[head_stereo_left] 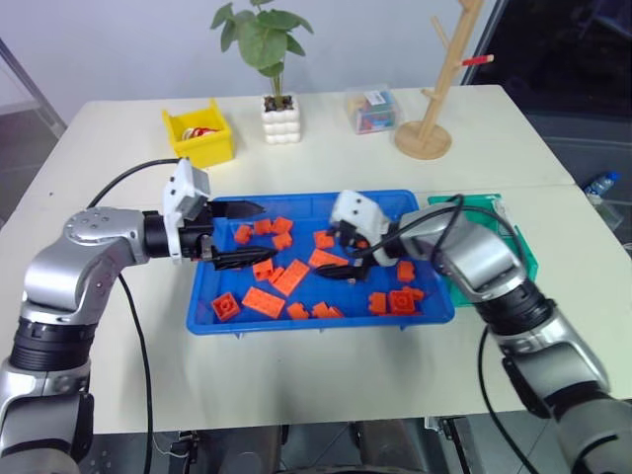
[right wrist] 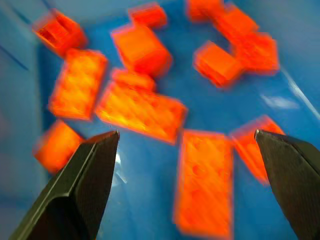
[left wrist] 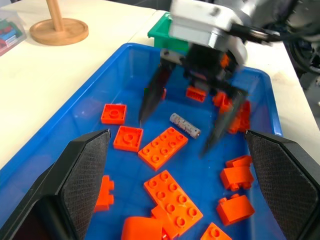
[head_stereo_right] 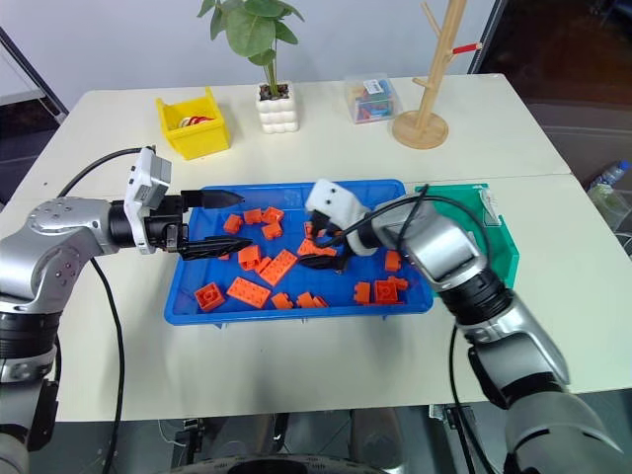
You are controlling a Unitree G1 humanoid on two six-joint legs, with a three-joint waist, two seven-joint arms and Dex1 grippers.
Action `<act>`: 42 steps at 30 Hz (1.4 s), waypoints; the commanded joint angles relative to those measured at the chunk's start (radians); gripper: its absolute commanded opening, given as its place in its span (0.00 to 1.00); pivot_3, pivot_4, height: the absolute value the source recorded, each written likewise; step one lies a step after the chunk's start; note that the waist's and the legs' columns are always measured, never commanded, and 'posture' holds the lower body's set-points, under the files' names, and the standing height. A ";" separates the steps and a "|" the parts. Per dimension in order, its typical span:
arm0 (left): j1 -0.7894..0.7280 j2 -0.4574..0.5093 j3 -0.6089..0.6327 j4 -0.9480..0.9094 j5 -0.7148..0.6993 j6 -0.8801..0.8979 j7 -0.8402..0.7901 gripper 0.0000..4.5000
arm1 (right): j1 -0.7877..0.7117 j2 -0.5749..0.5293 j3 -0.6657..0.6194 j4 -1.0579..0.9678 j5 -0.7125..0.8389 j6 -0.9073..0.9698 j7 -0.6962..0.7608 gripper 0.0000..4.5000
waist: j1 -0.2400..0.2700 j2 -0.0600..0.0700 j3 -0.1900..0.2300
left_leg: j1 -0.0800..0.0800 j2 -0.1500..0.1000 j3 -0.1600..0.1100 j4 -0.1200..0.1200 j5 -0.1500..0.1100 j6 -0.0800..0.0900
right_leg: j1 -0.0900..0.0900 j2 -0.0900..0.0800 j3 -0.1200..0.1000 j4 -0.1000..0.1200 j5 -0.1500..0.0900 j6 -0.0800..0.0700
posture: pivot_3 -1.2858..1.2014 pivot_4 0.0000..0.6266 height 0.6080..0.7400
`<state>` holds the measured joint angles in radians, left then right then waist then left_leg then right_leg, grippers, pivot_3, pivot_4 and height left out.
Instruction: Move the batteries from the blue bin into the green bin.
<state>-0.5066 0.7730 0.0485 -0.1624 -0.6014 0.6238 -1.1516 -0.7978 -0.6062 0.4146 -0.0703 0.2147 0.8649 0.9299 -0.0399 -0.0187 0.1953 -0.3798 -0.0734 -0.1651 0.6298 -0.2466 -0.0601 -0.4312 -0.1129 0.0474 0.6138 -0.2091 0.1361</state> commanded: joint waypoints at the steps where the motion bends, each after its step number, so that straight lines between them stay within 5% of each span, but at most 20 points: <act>1: -0.021 0.004 0.003 -0.022 -0.008 -0.007 -0.008 1.00 | 0.014 -0.060 -0.035 0.009 -0.018 -0.052 0.037 0.99 | -0.002 0.000 0.000 | 0.000 0.000 0.000 0.000 0.000 0.000 | 0.000 0.000 0.000 0.000 0.000 0.000 | 0.52 0.24 1.00; 15: -0.023 0.024 -0.035 -0.027 0.033 -0.042 -0.033 1.00 | 0.053 -0.066 -0.047 0.055 -0.024 -0.041 0.061 0.99 | -0.003 0.000 0.000 | 0.000 0.000 0.000 0.000 0.000 0.000 | 0.000 0.000 0.000 0.000 0.000 0.000 | 0.52 0.24 1.00; 42: -0.019 0.003 -0.015 -0.021 0.032 -0.049 -0.001 1.00 | 0.094 -0.082 -0.058 -0.158 0.039 0.088 0.075 0.99 | -0.002 0.000 0.000 | 0.000 0.000 0.000 0.000 0.000 0.000 | 0.000 0.000 0.000 0.000 0.000 0.000 | 0.52 0.24 1.00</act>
<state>-0.5224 0.7751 0.0119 -0.1613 -0.5658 0.5961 -1.1539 -0.7003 -0.6815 0.3609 -0.1918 0.2411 0.9532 0.9995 -0.0417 -0.0186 0.1953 -0.3797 -0.0731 -0.1650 0.6299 -0.2466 -0.0600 -0.4310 -0.1129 0.0475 0.6138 -0.2091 0.1361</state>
